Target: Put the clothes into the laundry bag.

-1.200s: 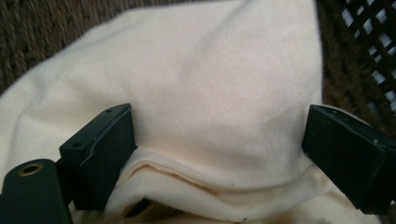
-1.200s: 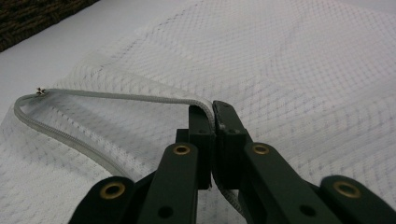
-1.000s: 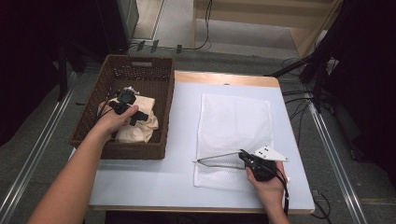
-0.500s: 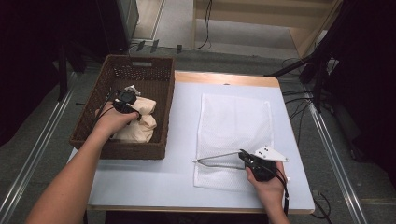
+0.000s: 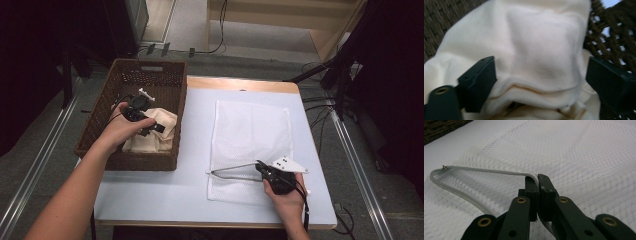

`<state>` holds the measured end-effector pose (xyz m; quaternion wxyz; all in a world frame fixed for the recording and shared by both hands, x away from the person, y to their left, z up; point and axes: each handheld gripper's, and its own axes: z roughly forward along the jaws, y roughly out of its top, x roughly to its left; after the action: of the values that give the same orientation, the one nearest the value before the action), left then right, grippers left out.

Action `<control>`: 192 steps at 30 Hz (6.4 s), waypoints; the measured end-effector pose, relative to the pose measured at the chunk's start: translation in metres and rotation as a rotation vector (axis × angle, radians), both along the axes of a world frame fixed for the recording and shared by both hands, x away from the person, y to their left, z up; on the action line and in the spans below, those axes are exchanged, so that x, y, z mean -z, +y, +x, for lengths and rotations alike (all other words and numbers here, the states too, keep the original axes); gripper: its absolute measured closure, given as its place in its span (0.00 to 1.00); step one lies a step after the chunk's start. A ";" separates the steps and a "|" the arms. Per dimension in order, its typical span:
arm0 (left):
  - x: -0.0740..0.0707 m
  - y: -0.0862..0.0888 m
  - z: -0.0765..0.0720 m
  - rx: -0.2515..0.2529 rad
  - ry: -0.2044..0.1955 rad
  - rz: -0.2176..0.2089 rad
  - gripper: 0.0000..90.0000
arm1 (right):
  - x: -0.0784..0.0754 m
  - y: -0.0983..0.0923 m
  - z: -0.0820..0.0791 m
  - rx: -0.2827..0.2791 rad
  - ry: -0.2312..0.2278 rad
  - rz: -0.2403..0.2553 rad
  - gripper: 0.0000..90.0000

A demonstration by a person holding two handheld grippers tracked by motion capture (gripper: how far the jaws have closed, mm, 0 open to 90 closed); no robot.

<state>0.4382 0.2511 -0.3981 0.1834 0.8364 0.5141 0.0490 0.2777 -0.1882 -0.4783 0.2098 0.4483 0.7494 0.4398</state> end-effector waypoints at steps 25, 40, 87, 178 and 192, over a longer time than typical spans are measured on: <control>-0.001 0.013 0.003 0.026 0.063 -0.208 0.75 | 0.000 0.001 0.000 -0.002 -0.003 -0.006 0.98; -0.001 0.012 0.009 -0.118 -0.026 -0.044 0.08 | 0.001 0.000 0.000 -0.002 -0.001 -0.005 0.98; -0.027 -0.003 -0.007 -0.023 -0.421 0.026 0.77 | 0.001 -0.001 0.001 -0.005 -0.002 -0.003 0.99; -0.086 -0.100 -0.062 0.249 -0.305 -0.125 0.70 | 0.002 -0.002 0.001 -0.010 0.006 0.008 1.00; -0.024 -0.160 -0.126 0.367 -0.158 -0.195 0.70 | 0.000 -0.004 0.001 -0.015 -0.006 0.009 1.00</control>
<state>0.3122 0.0915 -0.3738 0.3087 0.8880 0.3396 0.0302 0.2787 -0.1918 -0.4787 0.2067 0.4420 0.7502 0.4463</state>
